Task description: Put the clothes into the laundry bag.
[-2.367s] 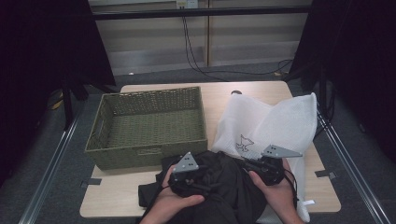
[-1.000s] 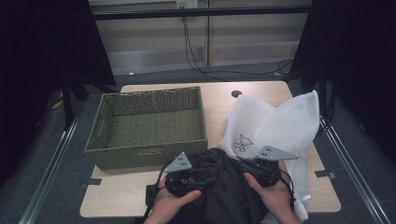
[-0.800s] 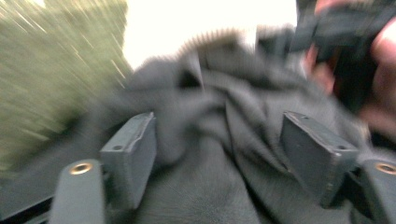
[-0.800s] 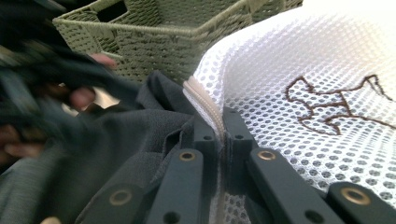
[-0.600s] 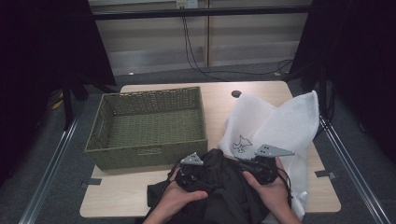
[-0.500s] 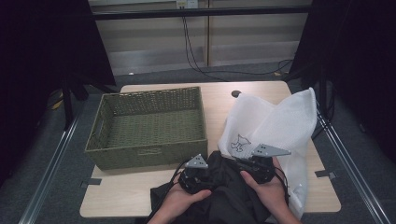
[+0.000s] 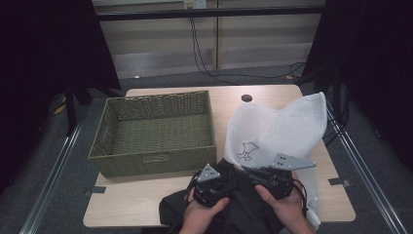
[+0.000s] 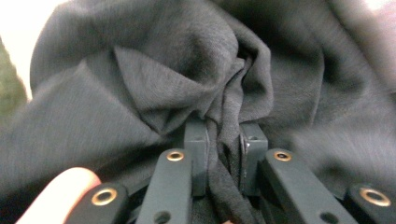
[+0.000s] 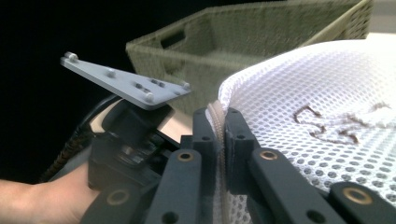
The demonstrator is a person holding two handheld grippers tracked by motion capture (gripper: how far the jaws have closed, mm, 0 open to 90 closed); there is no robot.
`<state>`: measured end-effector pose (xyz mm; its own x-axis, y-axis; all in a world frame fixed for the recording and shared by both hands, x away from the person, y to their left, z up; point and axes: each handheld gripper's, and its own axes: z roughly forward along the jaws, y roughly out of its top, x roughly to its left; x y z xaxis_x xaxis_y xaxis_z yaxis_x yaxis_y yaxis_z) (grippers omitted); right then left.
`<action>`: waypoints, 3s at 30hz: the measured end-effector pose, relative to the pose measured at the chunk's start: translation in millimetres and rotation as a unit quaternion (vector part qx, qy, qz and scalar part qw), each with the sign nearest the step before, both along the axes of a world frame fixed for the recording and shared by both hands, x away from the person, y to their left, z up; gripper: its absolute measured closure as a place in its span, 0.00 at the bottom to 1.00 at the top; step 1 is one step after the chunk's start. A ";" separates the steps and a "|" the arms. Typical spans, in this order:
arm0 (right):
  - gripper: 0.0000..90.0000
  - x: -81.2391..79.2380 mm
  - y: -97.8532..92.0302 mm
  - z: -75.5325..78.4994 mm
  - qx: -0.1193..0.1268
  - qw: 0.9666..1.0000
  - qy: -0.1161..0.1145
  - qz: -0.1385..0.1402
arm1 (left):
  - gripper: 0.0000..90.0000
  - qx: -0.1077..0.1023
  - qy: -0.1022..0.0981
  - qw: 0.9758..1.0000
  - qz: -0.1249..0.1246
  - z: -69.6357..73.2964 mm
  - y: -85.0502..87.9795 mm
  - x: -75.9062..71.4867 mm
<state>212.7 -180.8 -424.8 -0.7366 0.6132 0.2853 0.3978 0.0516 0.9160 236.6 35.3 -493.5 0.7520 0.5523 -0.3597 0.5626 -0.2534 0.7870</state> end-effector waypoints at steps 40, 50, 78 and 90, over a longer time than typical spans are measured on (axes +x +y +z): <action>0.98 8.8 15.1 10.1 0.022 0.998 0.003 0.053 | 0.86 -0.025 -0.143 0.988 -0.059 31.2 -7.0 -12.1; 0.98 15.7 5.5 -19.3 -0.021 0.998 0.043 -0.031 | 0.62 0.001 -0.054 0.998 0.015 4.4 6.4 7.5; 0.98 -6.9 -16.2 14.1 0.015 0.999 -0.011 -0.033 | 0.84 -0.124 -0.087 0.983 0.108 38.2 -7.6 -5.0; 0.98 10.2 -30.5 -20.1 -0.027 0.995 0.043 -0.087 | 0.16 0.031 -0.060 0.997 -0.026 29.9 8.2 -3.5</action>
<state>222.8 -211.3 -444.8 -0.5923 0.7457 0.3053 0.4812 0.0235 0.8763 233.1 43.5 -463.6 0.8158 0.5302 -0.2311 0.4496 -0.3298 0.8301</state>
